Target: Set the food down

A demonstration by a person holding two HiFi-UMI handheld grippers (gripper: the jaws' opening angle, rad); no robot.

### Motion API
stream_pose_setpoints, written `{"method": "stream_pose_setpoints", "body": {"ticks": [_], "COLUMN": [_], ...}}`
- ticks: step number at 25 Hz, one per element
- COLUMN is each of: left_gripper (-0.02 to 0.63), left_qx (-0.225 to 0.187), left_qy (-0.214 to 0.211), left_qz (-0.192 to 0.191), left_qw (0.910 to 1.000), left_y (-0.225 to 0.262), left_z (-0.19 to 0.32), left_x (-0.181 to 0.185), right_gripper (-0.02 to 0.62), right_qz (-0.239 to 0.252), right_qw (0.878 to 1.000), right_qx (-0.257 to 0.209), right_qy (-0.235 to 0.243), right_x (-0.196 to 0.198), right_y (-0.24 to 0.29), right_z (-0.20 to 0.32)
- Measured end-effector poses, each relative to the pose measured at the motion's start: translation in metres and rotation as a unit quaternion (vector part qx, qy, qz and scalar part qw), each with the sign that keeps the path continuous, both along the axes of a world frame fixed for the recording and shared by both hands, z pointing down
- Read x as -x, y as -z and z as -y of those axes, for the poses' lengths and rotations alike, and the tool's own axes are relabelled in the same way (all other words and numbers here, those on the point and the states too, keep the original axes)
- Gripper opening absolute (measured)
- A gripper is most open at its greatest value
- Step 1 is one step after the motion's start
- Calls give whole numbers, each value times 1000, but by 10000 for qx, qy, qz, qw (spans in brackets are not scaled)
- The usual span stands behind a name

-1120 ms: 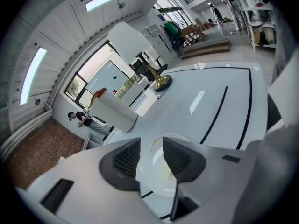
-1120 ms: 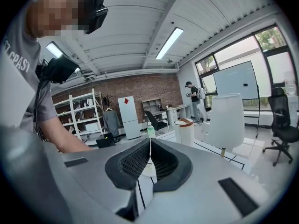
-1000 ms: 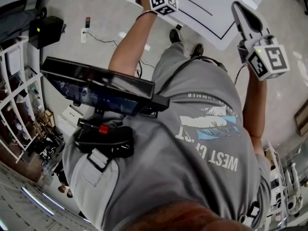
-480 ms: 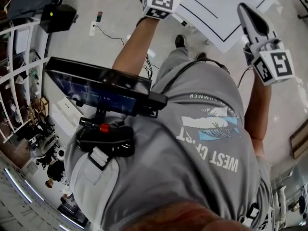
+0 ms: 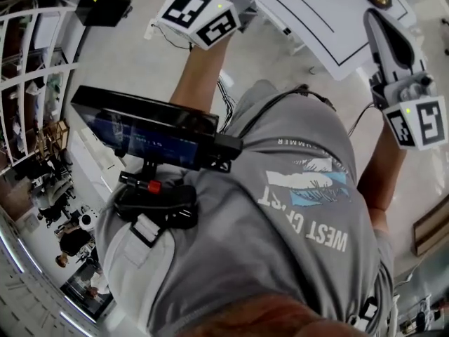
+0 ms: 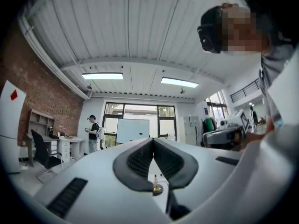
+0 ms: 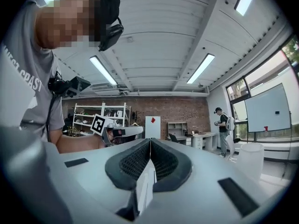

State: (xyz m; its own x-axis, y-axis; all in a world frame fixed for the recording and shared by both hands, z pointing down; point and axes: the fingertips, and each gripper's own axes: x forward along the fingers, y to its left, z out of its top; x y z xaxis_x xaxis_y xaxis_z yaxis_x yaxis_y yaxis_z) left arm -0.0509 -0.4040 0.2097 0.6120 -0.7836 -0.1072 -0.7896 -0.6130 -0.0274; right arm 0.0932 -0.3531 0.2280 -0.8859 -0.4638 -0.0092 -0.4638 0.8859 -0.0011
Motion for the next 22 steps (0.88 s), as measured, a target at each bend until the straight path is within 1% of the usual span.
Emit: {"method": "stream_pose_setpoints", "body": {"ticks": [2, 5, 8, 12, 19, 22], "left_gripper": [9, 9, 9, 9, 9, 9], "left_qx": [24, -72, -191, -201, -157, -184], "left_qy": [-192, -301, -344, -364, -439, -480], "left_qz": [-204, -201, -120, -62, -132, -193], "left_qw": [9996, 9993, 9992, 9991, 9988, 9985], "left_y": [23, 41, 34, 12, 11, 23], "left_z": [-25, -57, -84, -120, -209, -244], "left_x": [13, 31, 42, 64, 138, 165], "right_gripper": [9, 9, 6, 6, 6, 6], "right_qz": [12, -29, -72, 14, 47, -17], "right_qw": [9999, 9994, 9988, 9988, 9984, 9982], "right_qx": [-98, -313, -470, -484, -537, -573], "right_qy": [60, 136, 105, -8, -179, -202], "right_x": [15, 37, 51, 69, 135, 161], "right_y": [22, 44, 38, 19, 30, 45], "right_z": [-18, -39, -56, -85, -170, -211]}}
